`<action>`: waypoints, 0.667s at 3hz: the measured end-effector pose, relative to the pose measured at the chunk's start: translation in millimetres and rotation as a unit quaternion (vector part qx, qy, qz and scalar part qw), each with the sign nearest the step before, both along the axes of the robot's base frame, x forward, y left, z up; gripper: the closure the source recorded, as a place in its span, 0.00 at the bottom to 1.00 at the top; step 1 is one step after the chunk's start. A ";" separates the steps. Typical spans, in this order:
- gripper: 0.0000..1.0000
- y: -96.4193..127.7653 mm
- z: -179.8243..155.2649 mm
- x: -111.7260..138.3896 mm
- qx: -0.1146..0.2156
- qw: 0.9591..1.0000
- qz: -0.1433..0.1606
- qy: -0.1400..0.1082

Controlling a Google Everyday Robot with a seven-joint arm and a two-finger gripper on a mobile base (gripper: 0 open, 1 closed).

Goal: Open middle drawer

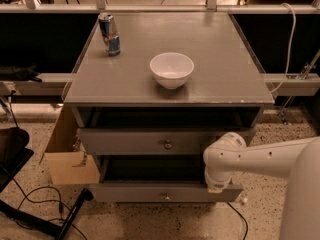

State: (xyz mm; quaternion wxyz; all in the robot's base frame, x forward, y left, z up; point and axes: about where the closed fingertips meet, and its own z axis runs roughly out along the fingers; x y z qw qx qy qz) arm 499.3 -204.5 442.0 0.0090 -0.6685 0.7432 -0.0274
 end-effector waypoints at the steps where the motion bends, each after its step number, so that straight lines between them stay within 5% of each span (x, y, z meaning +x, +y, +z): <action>1: 1.00 -1.0 2.5 -2.6 -0.002 1.000 0.000 0.002; 2: 1.00 -18.9 23.0 -45.2 -0.032 0.999 0.003 0.043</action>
Offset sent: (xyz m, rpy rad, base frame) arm -0.1379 -0.0583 0.0772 -0.1961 0.2613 0.0221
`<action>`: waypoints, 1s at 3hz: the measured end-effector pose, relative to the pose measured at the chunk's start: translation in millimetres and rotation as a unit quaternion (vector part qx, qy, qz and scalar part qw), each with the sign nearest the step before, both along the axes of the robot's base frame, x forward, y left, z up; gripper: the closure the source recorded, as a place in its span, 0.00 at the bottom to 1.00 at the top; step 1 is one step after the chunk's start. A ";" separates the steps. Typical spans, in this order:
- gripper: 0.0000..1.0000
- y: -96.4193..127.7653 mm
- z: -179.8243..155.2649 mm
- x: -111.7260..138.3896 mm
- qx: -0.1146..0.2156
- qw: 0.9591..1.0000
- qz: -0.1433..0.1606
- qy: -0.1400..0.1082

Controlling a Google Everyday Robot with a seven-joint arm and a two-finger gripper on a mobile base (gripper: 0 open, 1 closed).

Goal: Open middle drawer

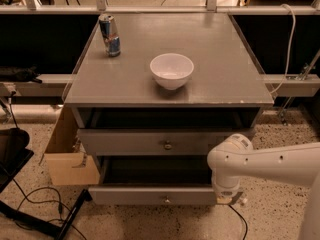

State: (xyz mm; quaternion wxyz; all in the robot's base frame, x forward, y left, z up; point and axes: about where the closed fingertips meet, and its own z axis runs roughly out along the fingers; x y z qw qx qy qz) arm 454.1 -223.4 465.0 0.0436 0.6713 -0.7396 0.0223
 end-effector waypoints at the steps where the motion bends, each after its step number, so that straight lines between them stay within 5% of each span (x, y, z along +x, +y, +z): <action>1: 1.00 -18.2 22.1 -40.7 -0.031 0.999 -0.004 0.036; 3: 0.50 -11.6 17.7 -36.0 -0.024 0.999 0.012 0.039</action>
Offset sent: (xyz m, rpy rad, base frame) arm -0.0369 -0.0164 0.0199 -0.0550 0.0646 -0.0072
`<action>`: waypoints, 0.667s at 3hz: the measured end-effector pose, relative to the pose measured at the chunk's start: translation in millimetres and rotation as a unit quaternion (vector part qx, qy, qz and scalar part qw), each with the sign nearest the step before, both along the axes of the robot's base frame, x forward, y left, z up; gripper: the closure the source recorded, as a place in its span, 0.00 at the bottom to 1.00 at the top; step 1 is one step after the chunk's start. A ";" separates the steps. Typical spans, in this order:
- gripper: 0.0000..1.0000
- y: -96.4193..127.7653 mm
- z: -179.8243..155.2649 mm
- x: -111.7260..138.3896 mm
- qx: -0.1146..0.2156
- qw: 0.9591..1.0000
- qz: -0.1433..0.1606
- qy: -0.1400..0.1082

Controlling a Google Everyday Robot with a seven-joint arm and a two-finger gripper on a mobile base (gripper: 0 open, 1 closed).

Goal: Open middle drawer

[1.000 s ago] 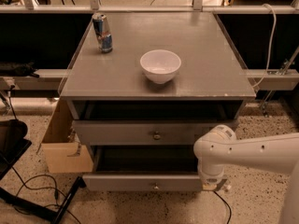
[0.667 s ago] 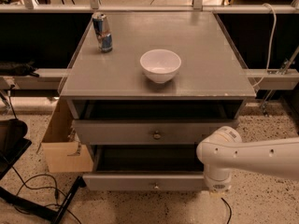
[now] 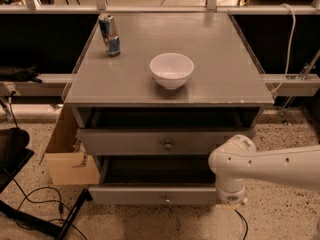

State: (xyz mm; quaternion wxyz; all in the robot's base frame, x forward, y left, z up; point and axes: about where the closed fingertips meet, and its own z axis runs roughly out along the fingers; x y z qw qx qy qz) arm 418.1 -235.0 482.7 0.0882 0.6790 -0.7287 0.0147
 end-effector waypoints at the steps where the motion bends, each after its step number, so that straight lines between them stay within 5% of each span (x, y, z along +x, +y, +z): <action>1: 0.26 12.5 -10.4 11.3 0.025 1.000 0.014 -0.004; 2: 0.03 20.3 -19.3 20.8 0.044 0.999 0.022 -0.009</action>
Offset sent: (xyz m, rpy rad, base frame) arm 0.0352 0.0315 -0.0276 0.1385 -0.0332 0.0660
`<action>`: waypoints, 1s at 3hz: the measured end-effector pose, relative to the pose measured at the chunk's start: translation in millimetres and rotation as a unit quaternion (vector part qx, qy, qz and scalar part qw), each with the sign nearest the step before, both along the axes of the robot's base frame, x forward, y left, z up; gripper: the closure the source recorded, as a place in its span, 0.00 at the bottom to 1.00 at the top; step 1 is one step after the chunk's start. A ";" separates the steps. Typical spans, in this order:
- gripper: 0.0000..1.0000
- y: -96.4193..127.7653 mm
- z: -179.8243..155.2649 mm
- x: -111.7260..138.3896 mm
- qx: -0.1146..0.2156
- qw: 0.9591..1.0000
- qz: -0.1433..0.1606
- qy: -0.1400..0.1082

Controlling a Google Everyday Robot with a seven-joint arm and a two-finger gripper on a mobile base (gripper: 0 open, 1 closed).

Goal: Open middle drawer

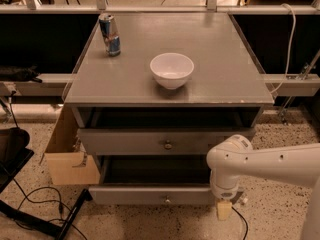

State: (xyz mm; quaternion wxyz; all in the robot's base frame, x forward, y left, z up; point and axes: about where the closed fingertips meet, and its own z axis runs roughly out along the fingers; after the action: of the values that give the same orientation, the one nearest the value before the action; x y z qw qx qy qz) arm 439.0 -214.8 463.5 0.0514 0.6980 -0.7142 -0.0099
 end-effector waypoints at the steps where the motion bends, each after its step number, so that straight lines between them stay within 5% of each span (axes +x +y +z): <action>1: 0.00 4.2 -17.1 8.7 0.026 1.000 0.001 0.005; 3: 0.00 -4.9 -68.8 28.5 0.097 0.995 -0.026 0.008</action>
Offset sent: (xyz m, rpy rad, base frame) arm 0.0331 -0.0030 -0.0725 0.2401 -0.0088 -0.0539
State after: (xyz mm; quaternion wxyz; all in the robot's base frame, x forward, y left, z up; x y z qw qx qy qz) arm 467.5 -219.6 394.6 -0.0110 0.6807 -0.7275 -0.0855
